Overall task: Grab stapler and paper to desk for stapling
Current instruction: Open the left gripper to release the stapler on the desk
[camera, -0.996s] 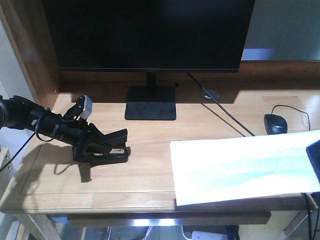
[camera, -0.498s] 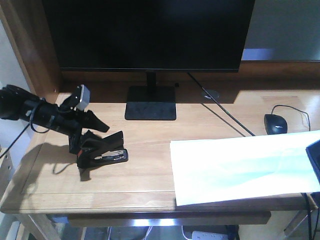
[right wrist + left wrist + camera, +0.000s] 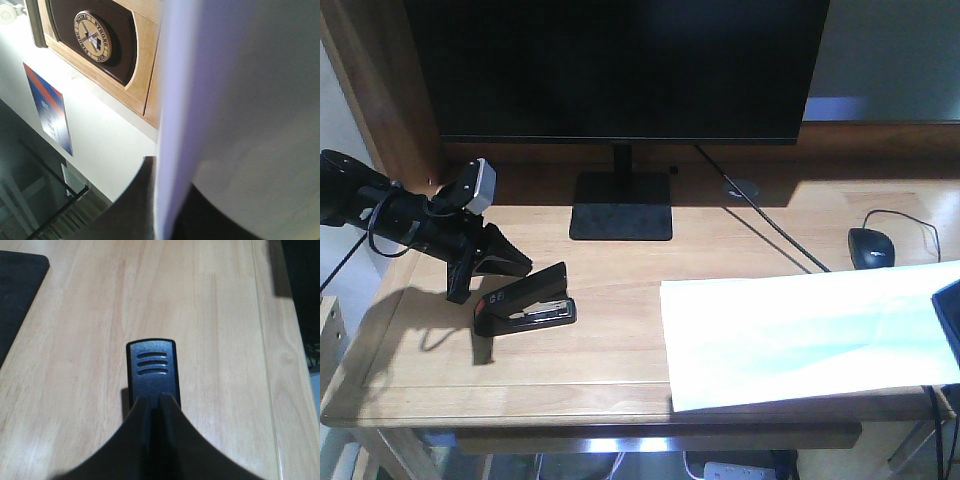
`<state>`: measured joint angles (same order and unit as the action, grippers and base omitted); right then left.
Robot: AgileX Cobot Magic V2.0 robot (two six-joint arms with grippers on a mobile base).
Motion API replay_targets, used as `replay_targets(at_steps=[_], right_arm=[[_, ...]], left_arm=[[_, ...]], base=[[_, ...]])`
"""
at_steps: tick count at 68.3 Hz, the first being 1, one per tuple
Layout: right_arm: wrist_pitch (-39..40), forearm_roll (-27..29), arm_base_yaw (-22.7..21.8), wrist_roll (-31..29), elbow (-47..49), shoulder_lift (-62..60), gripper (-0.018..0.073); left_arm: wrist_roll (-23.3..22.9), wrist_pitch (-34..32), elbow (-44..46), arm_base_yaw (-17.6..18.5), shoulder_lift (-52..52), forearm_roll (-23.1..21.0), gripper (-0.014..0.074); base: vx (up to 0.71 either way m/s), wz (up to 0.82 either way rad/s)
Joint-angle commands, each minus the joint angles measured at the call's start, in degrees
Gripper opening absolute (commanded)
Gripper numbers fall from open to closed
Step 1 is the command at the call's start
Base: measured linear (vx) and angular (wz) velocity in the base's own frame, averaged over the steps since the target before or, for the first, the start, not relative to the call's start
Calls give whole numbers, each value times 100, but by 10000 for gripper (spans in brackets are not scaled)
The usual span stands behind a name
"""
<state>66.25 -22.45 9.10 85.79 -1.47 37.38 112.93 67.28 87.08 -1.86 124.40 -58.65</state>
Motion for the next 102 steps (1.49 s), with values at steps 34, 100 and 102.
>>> replay_targets(at_steps=[34,100,102], right_arm=[[771,99,-19,-82,-140,19,-1],[522,126,-19,-85,-128,19,-1],[479,108,-19,-85,-128,19,-1]], left_arm=[[-24,162,138,159,-263,-266,-8],[-24,174,138,159,-263,-266,-6],[-24,174,138,159,-263,-266,-6]], base=[[0,0],[0,0],[0,0]])
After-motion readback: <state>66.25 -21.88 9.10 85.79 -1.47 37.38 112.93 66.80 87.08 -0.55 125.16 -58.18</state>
